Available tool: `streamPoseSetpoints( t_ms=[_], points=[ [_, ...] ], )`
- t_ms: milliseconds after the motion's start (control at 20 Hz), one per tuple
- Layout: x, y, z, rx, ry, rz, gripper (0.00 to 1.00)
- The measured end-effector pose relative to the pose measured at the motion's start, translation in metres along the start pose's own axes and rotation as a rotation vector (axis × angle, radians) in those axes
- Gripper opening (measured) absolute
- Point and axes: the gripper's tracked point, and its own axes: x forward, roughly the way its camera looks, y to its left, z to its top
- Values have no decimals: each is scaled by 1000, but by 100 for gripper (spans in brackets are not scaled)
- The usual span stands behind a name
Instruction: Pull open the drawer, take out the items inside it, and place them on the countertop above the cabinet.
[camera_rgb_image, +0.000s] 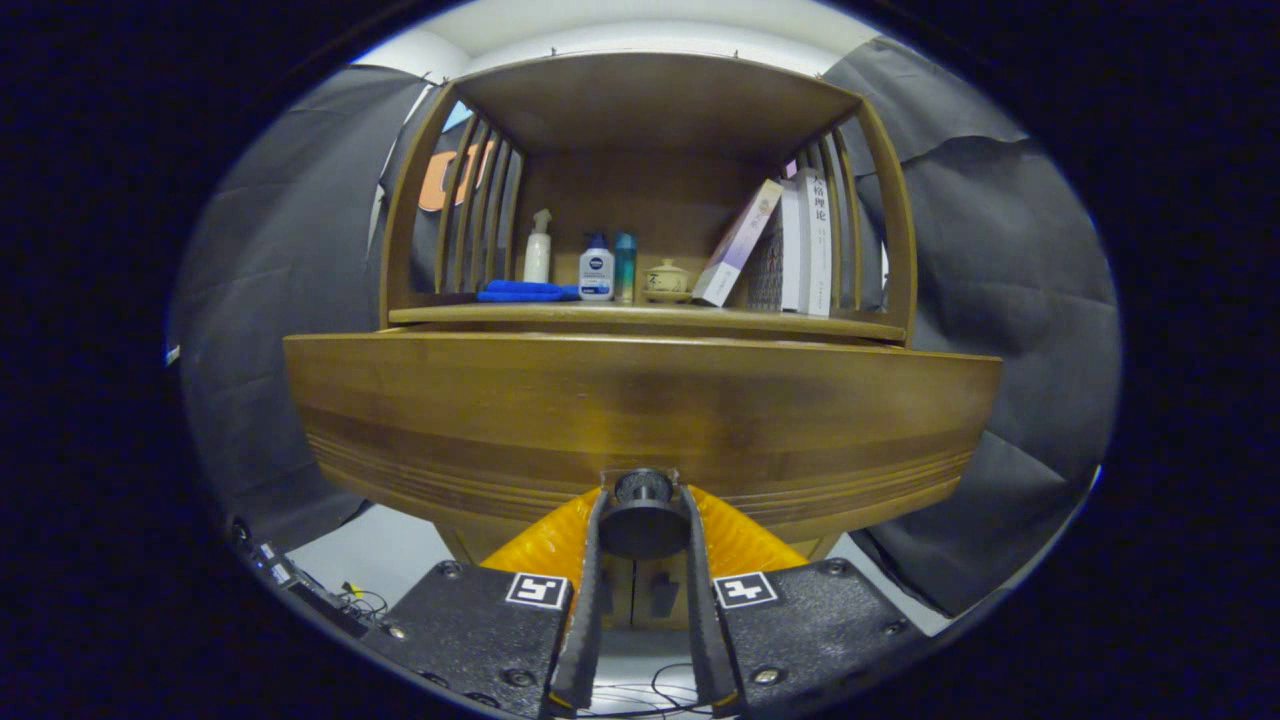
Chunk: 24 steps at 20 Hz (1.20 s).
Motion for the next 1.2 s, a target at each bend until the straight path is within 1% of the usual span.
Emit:
streamPoseSetpoints(
  t_ms=[450,700,950,1200],
  points=[
    [-50,5,-20,31,29,14,40],
    [-69,7,-27,43,38,25,40],
    [-81,11,-33,44,41,40,40],
    [-81,11,-33,20,52,37,40]
  ],
)
